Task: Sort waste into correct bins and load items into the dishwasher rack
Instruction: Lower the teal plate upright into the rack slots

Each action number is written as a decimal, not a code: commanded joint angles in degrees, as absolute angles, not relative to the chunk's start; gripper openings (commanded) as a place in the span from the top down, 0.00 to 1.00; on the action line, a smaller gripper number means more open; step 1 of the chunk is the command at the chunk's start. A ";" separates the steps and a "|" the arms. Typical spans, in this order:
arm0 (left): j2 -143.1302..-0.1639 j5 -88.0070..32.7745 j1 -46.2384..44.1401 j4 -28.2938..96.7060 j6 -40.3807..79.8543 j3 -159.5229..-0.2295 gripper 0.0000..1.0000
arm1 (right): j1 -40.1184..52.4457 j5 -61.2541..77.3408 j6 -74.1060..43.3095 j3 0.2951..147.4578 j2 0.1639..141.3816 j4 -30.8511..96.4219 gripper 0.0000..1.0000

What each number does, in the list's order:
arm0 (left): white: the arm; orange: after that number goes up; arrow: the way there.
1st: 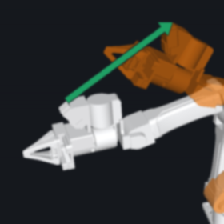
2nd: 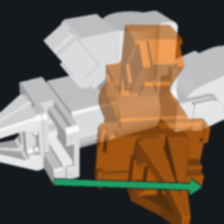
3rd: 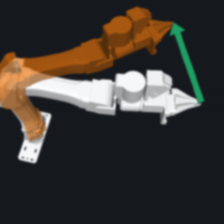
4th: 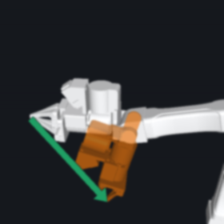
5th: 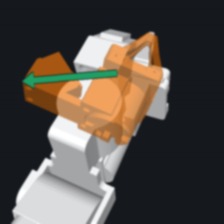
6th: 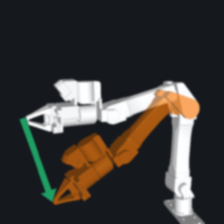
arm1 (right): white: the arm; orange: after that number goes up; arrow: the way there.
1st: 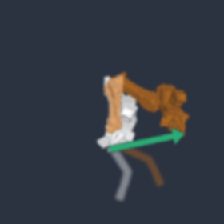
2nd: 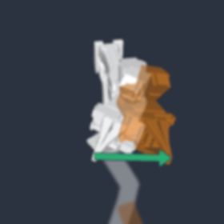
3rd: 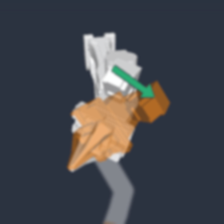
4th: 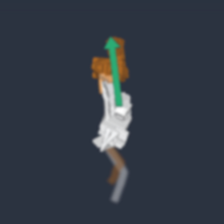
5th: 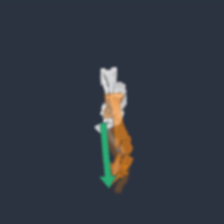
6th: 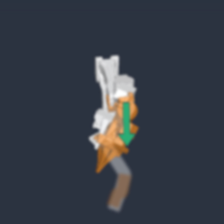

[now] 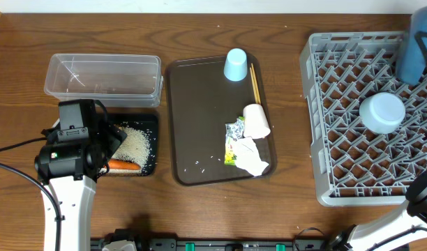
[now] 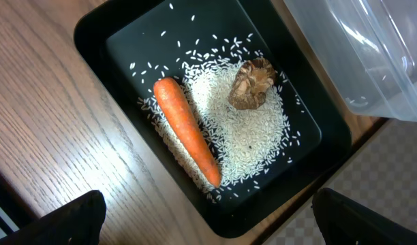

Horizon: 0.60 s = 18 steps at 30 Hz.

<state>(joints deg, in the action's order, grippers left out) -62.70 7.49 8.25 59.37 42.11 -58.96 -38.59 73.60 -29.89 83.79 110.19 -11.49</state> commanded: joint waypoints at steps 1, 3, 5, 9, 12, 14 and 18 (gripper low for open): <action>-62.85 8.03 8.51 59.53 41.60 -59.13 0.02 | -38.74 75.70 -37.47 84.31 109.40 -14.41 0.99; -62.85 8.01 8.51 59.53 41.60 -59.13 0.02 | -38.54 75.68 -38.39 84.31 109.40 -15.88 0.99; -62.85 8.01 8.51 59.53 41.60 -59.13 0.02 | -38.00 74.94 -38.24 84.31 109.43 -15.88 0.99; -62.85 8.01 8.51 59.53 41.60 -59.13 0.02 | -36.71 74.39 -37.19 84.31 109.69 -15.86 0.99; -62.85 8.01 8.51 59.53 41.60 -59.13 0.02 | -36.05 73.87 -37.08 84.31 109.84 -15.81 0.99; -62.85 8.01 8.51 59.55 41.60 -59.13 0.02 | -35.97 73.25 -36.56 84.31 109.84 -15.57 0.99; -62.85 8.01 8.51 59.55 41.60 -59.13 0.02 | -35.97 71.24 -35.86 84.31 109.86 -13.47 0.99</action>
<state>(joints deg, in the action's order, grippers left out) -62.70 7.51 8.25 59.37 42.11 -58.96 -36.07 72.73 -36.84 83.79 110.19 -13.91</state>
